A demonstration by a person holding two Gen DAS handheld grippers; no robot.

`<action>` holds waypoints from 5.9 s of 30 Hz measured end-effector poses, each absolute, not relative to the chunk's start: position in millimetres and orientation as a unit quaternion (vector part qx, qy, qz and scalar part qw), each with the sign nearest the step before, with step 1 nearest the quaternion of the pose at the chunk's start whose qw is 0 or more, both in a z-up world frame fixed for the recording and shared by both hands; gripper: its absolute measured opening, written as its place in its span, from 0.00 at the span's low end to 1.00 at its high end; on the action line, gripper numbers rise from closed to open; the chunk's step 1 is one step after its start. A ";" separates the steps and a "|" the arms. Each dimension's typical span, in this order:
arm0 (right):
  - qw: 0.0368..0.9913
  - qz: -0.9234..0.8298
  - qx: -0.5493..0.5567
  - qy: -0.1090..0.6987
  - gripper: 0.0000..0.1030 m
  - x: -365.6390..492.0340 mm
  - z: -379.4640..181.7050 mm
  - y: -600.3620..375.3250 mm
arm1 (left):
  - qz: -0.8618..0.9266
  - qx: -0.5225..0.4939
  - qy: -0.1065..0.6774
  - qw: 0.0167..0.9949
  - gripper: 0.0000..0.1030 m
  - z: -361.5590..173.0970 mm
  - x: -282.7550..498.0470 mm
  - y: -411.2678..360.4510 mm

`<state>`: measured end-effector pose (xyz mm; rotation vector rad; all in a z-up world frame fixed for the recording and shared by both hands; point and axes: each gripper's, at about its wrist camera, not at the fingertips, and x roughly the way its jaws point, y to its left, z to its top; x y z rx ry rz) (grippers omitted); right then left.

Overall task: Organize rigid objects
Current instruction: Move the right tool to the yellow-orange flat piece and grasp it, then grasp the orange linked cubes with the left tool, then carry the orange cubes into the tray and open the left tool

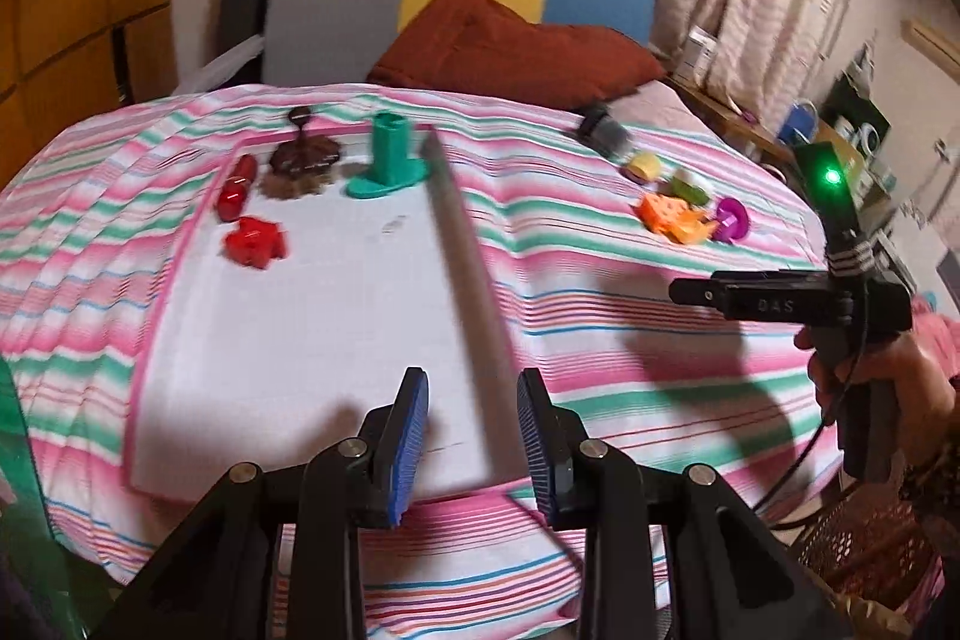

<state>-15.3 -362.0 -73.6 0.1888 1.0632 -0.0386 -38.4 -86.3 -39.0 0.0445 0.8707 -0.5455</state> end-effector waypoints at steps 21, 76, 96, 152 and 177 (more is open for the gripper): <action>0.858 -0.154 0.186 0.453 0.66 12.8 -80.1 -466.8 | -0.303 0.073 0.422 0.851 0.29 -39.7 -66.1 -133.4; 0.802 -0.151 0.247 0.522 0.29 -13.1 -85.8 -515.0 | -0.340 0.199 0.433 0.811 0.34 -47.5 45.7 -352.0; 0.790 -0.145 0.295 0.517 0.29 -15.3 -89.2 -525.1 | -0.368 0.291 0.402 0.786 0.37 -79.3 72.4 -406.3; 0.827 -0.118 0.211 0.508 0.29 -1.4 -87.7 -489.3 | -0.325 0.028 0.477 0.816 0.24 -42.8 9.8 -206.7; 0.867 -0.070 0.152 0.469 0.29 4.5 -72.3 -415.6 | -0.170 -0.036 0.523 0.834 0.24 -65.1 118.0 -69.3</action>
